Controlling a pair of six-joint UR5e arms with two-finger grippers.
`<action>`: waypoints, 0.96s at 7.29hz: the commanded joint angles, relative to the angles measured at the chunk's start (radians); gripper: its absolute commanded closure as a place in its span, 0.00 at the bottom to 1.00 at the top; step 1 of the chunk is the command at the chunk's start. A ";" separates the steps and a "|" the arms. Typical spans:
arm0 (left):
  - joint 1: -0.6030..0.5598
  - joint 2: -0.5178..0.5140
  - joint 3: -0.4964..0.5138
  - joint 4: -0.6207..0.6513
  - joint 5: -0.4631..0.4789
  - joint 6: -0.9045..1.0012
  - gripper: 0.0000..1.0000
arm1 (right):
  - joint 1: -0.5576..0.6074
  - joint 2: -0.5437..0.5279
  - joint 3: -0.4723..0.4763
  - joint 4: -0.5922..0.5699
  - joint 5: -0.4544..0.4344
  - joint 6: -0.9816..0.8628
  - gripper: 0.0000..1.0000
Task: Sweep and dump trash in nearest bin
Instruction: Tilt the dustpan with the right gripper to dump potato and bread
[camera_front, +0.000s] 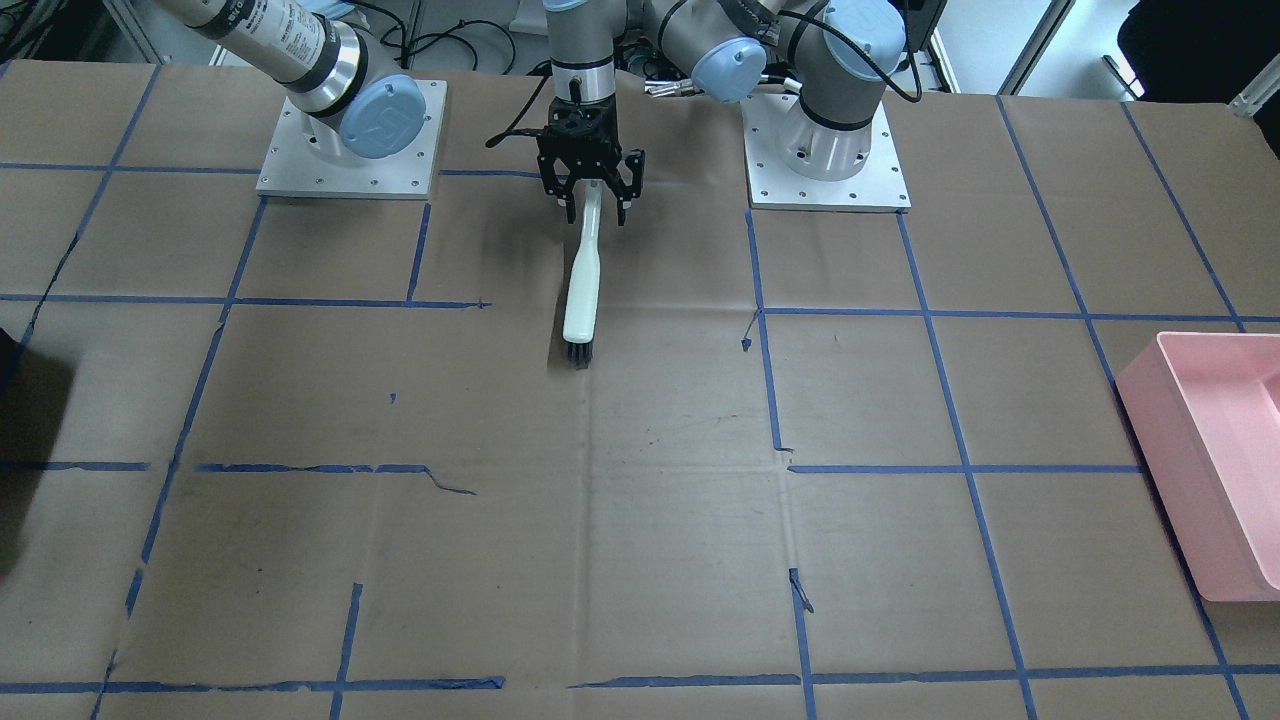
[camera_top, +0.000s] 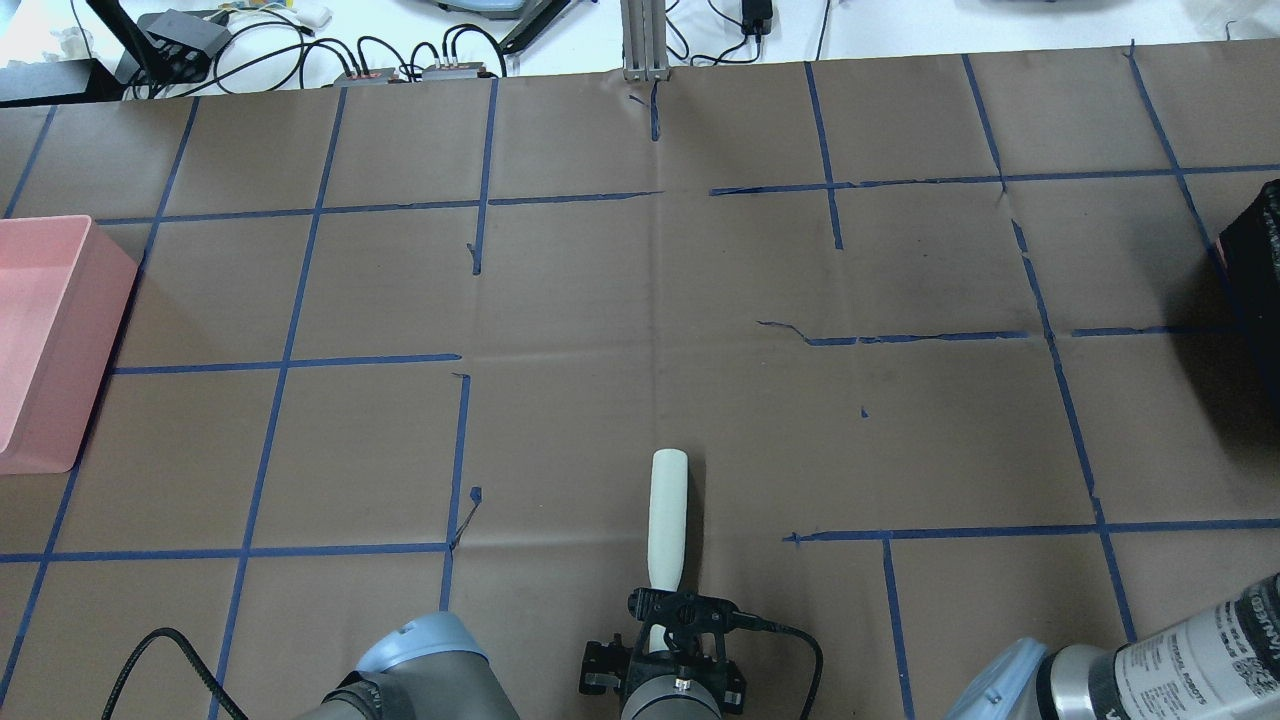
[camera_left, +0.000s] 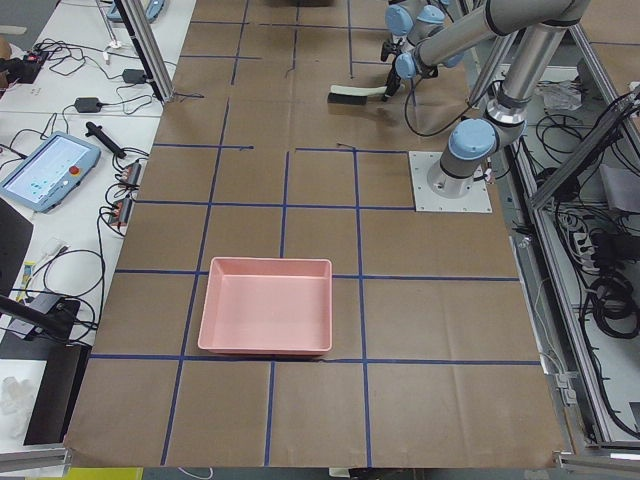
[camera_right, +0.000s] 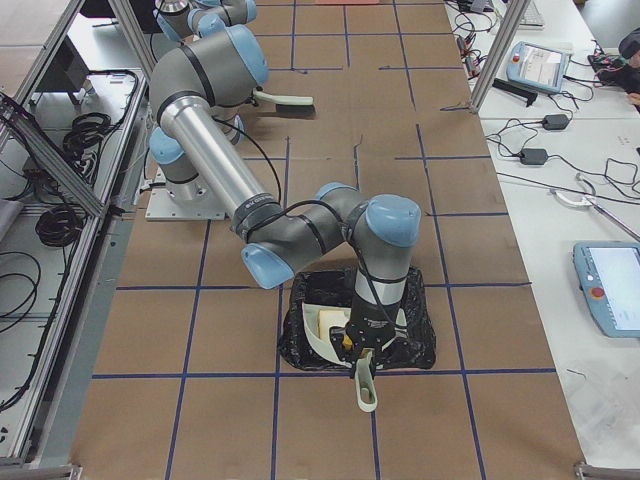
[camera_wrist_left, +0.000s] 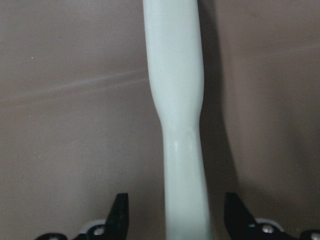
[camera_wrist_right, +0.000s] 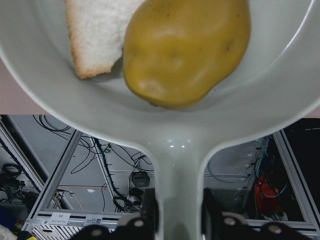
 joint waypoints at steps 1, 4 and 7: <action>0.003 0.020 0.018 0.008 -0.019 0.003 0.01 | 0.004 -0.007 0.019 -0.026 -0.040 -0.002 0.98; 0.038 0.079 0.070 -0.004 -0.154 0.035 0.01 | 0.019 -0.021 0.050 -0.071 -0.089 -0.005 0.97; 0.130 0.120 0.076 -0.011 -0.150 0.228 0.01 | 0.019 -0.061 0.128 -0.174 -0.098 -0.008 0.96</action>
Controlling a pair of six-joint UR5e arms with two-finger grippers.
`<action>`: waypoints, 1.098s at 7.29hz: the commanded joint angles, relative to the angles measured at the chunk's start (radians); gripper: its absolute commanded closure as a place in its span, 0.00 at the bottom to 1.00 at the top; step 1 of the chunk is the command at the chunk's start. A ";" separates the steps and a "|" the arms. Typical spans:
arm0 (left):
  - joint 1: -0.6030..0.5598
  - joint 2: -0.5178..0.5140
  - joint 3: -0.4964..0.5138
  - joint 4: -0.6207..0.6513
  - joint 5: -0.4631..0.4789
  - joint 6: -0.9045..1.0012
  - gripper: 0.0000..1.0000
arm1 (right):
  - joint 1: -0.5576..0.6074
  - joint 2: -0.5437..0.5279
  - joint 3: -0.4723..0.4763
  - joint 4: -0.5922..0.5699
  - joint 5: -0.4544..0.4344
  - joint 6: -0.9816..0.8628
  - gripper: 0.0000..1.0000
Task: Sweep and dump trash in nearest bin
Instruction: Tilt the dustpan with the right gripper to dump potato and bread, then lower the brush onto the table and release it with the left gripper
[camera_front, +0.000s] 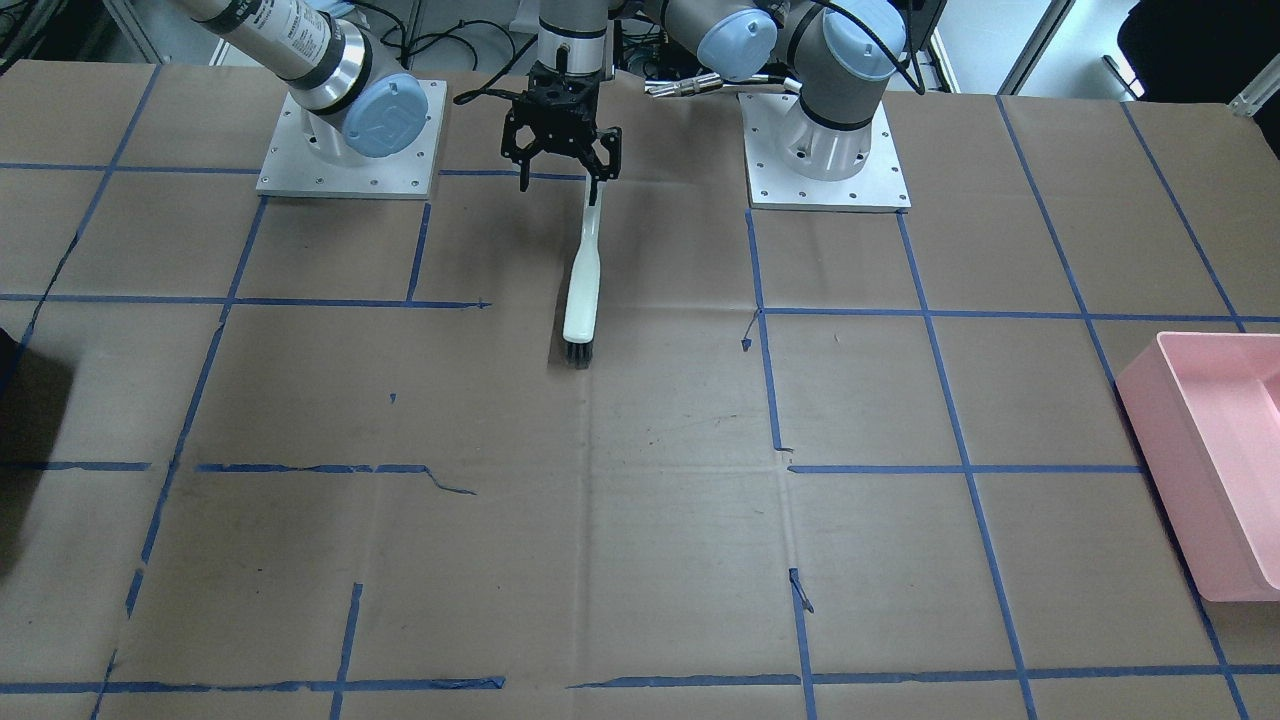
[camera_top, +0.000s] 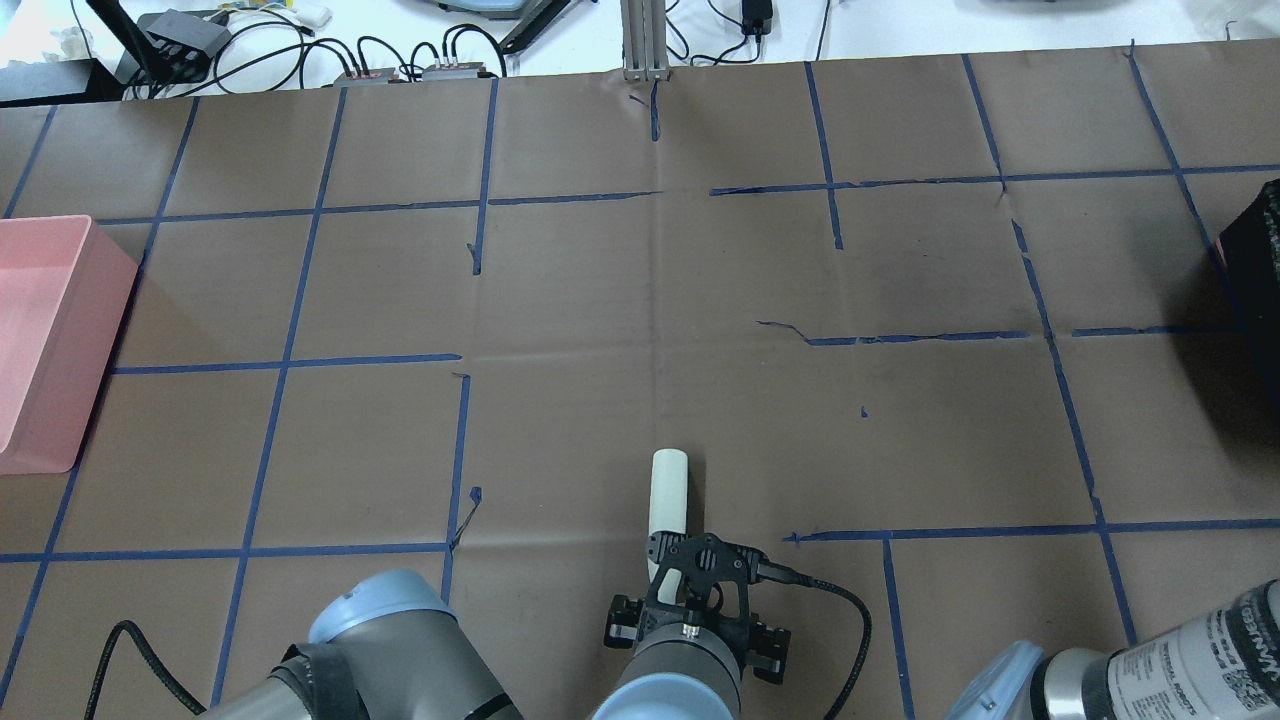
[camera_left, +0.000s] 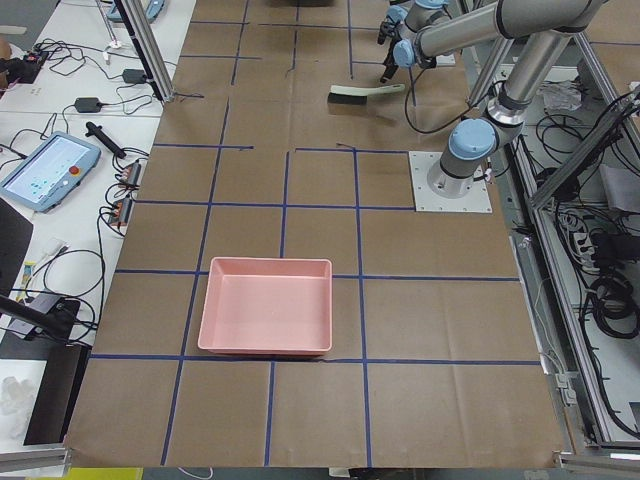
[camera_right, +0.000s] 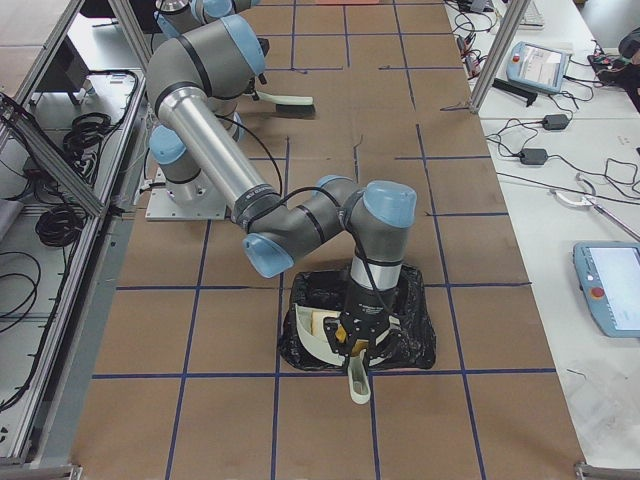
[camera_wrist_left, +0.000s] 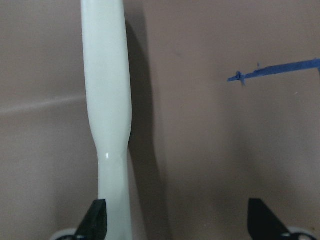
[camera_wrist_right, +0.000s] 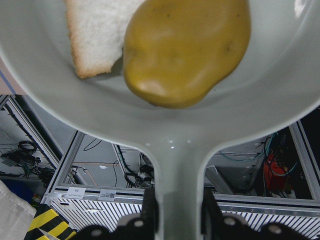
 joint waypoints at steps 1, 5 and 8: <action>0.073 0.022 0.009 -0.021 0.001 0.120 0.01 | 0.000 -0.021 0.067 -0.095 -0.020 -0.003 0.96; 0.322 0.195 0.070 -0.386 -0.002 0.307 0.03 | 0.002 -0.035 0.129 -0.243 -0.057 -0.001 0.95; 0.569 0.285 0.236 -0.731 -0.103 0.398 0.06 | 0.003 -0.066 0.195 -0.330 -0.058 -0.006 0.94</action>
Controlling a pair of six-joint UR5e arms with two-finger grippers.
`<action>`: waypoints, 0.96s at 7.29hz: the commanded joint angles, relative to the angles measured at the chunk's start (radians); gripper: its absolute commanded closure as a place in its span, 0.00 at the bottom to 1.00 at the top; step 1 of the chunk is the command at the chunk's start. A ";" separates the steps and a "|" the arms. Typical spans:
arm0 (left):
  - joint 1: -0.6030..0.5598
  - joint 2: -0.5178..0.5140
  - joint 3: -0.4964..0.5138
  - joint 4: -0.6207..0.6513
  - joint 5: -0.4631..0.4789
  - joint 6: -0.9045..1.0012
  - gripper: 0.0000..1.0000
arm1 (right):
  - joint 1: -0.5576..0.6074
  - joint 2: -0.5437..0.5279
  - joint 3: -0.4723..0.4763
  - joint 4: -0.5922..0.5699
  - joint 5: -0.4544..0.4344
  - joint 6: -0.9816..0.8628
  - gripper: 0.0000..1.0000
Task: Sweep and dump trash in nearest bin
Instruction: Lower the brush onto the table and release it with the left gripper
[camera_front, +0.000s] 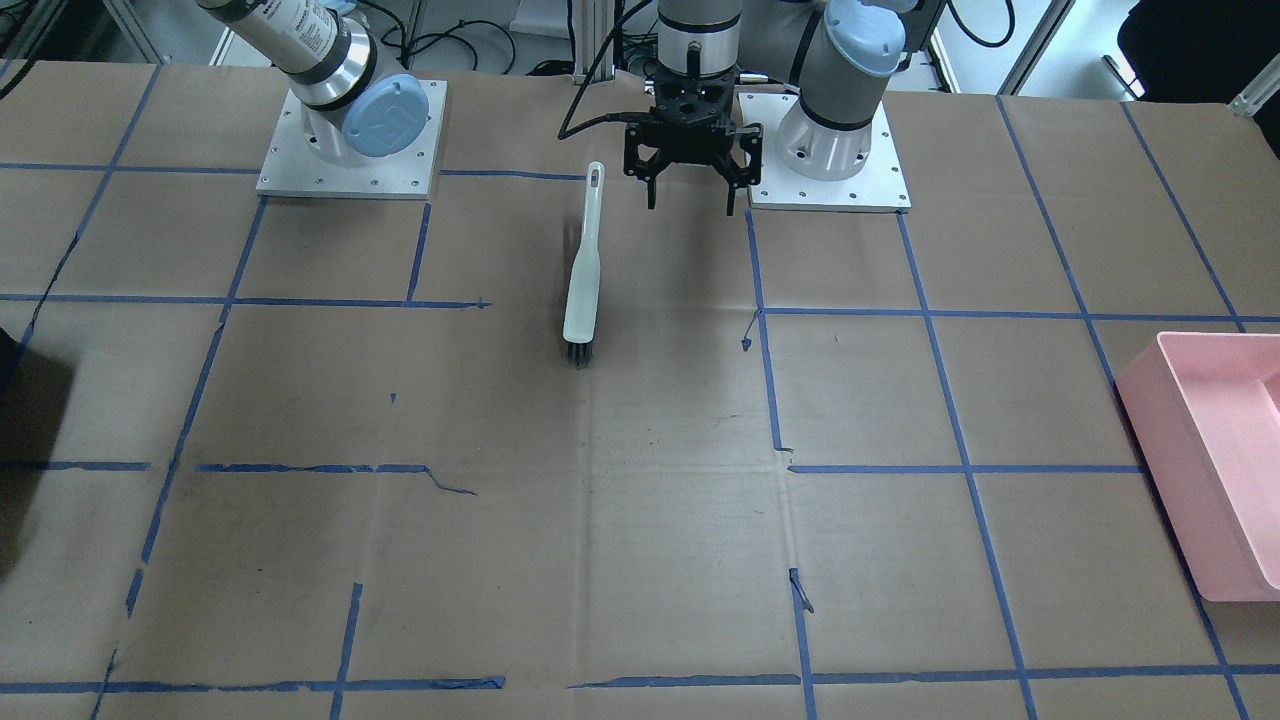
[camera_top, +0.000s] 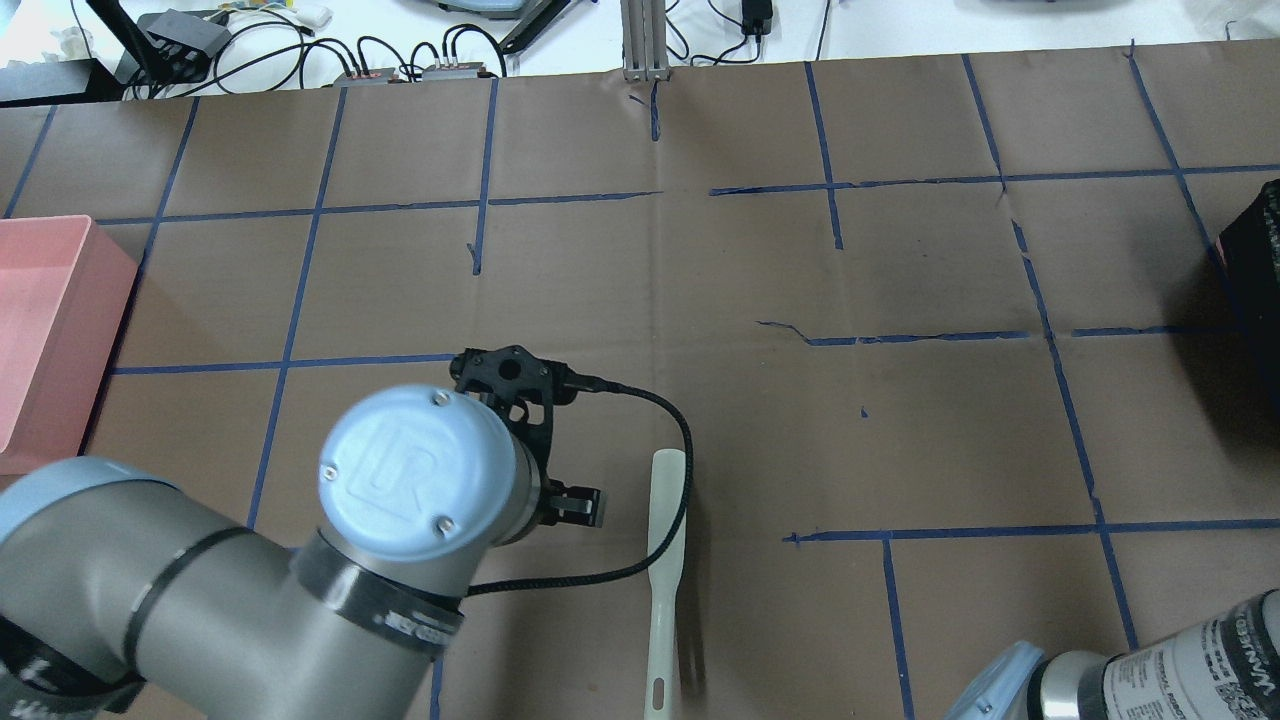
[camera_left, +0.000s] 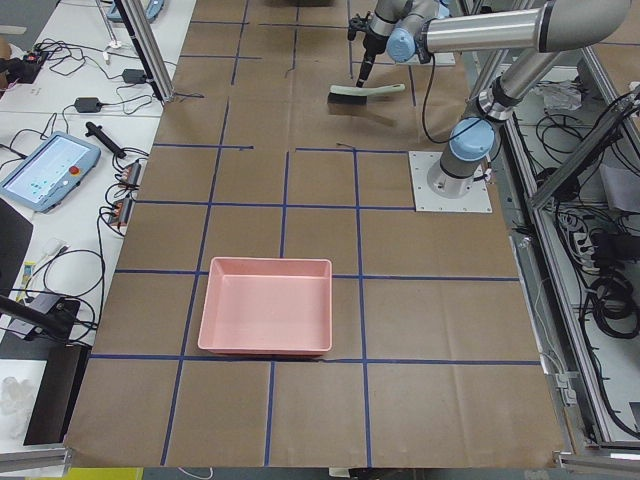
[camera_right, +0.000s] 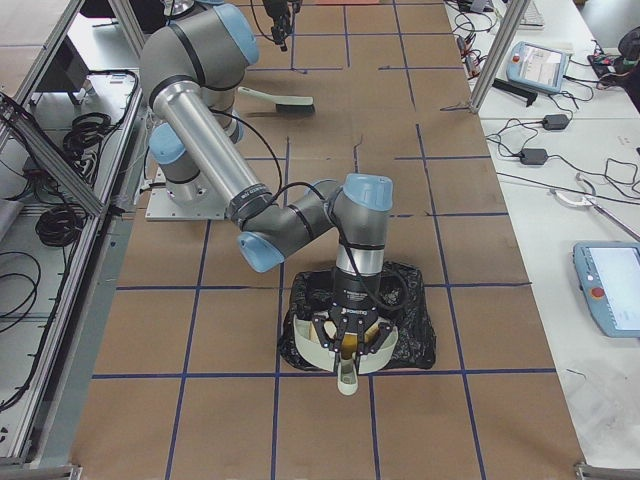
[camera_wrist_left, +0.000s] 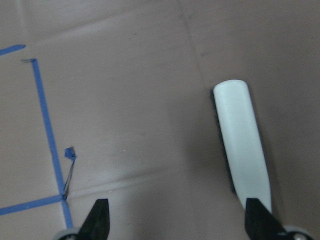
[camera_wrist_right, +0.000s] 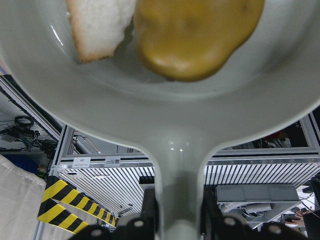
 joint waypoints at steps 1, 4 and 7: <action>0.202 0.049 0.120 -0.233 -0.054 0.118 0.06 | 0.016 -0.016 0.026 -0.032 -0.001 -0.001 0.93; 0.431 0.107 0.172 -0.360 -0.061 0.291 0.06 | 0.038 -0.016 0.027 -0.033 -0.020 -0.001 0.92; 0.450 0.122 0.234 -0.394 -0.145 0.285 0.05 | 0.039 -0.021 0.023 -0.033 -0.020 -0.003 0.92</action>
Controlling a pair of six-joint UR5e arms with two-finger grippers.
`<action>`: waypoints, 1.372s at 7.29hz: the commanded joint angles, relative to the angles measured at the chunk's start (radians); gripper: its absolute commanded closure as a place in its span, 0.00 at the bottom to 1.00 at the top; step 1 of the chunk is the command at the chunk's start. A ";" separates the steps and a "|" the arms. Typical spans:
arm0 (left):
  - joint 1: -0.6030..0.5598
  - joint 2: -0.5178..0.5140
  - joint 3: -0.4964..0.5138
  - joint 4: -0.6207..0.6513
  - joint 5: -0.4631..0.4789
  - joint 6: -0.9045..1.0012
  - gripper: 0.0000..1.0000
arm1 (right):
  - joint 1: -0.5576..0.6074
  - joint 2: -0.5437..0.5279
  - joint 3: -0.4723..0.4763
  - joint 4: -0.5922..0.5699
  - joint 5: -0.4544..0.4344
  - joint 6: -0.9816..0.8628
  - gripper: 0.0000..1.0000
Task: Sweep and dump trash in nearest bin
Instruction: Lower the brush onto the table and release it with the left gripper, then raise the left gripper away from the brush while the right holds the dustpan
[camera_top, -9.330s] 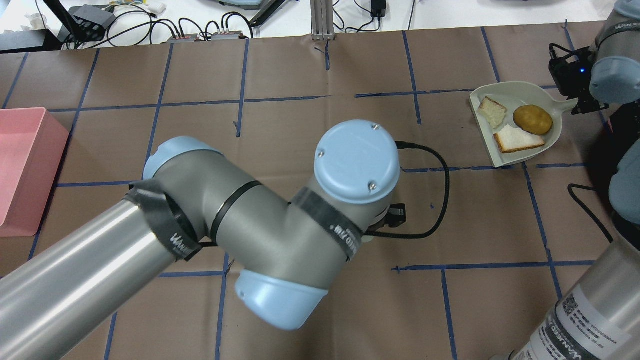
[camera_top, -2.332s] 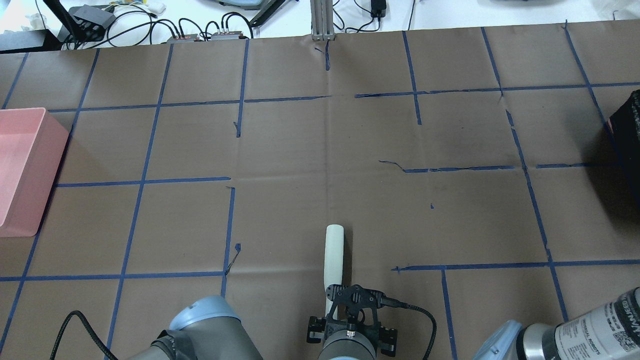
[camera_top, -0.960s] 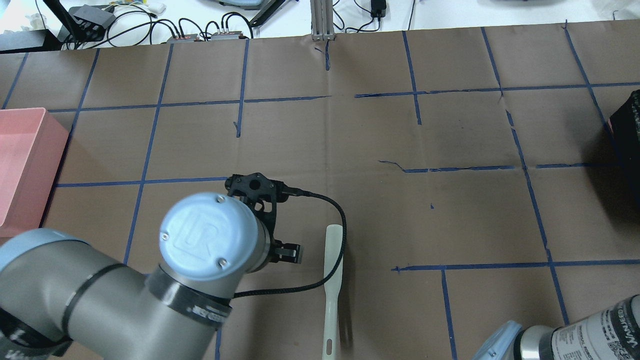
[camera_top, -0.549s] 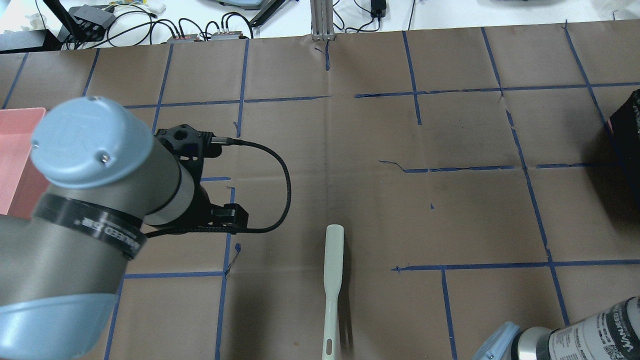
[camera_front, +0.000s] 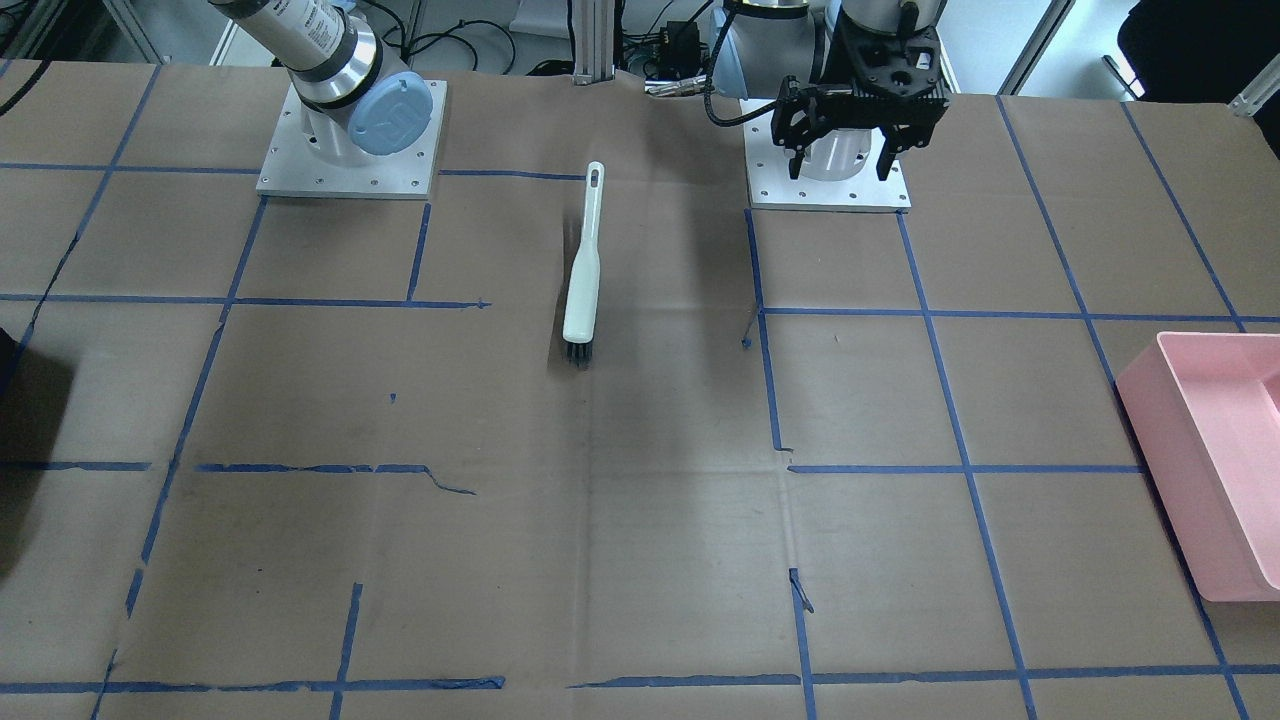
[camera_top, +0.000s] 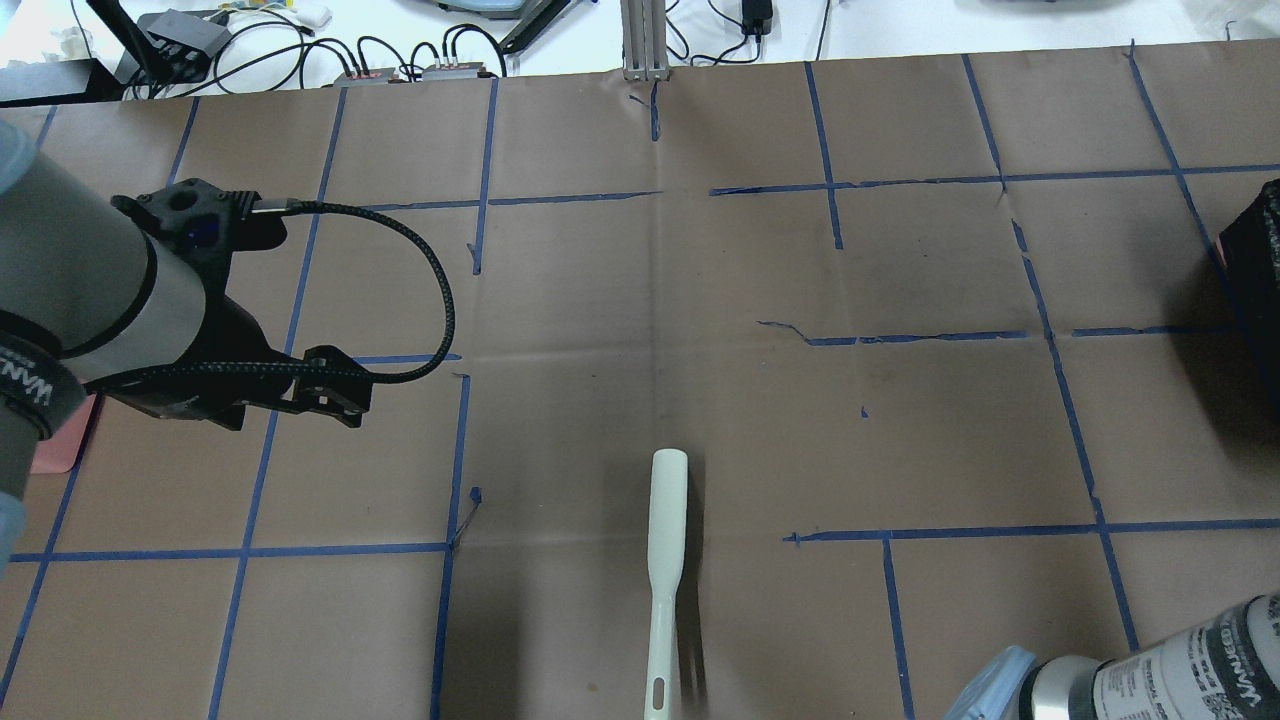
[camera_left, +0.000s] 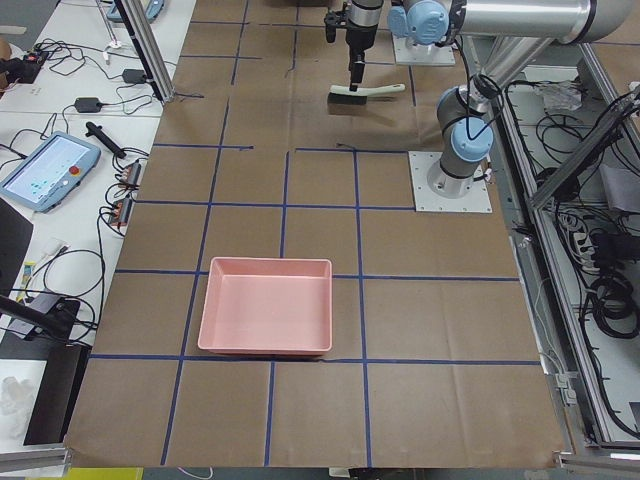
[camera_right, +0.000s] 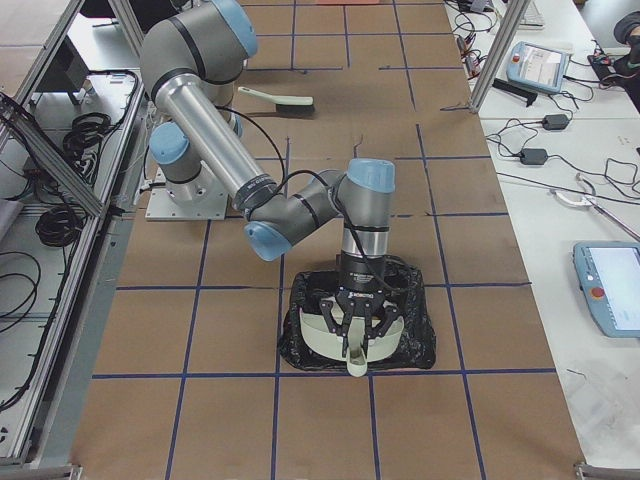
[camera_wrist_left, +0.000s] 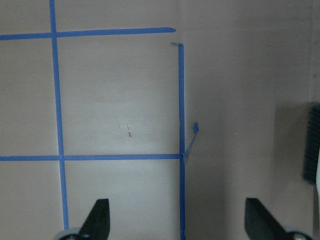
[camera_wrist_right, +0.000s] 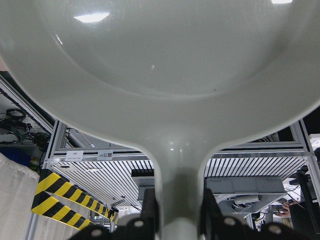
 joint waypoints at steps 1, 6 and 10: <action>0.006 0.021 0.004 -0.013 -0.049 0.006 0.05 | 0.001 -0.020 -0.002 0.001 0.003 -0.005 0.92; 0.006 -0.033 -0.001 0.002 -0.046 0.055 0.02 | 0.047 -0.106 -0.002 0.014 0.012 -0.039 0.92; 0.006 -0.007 -0.001 -0.013 -0.040 0.063 0.00 | 0.125 -0.168 0.004 0.055 0.165 0.008 0.94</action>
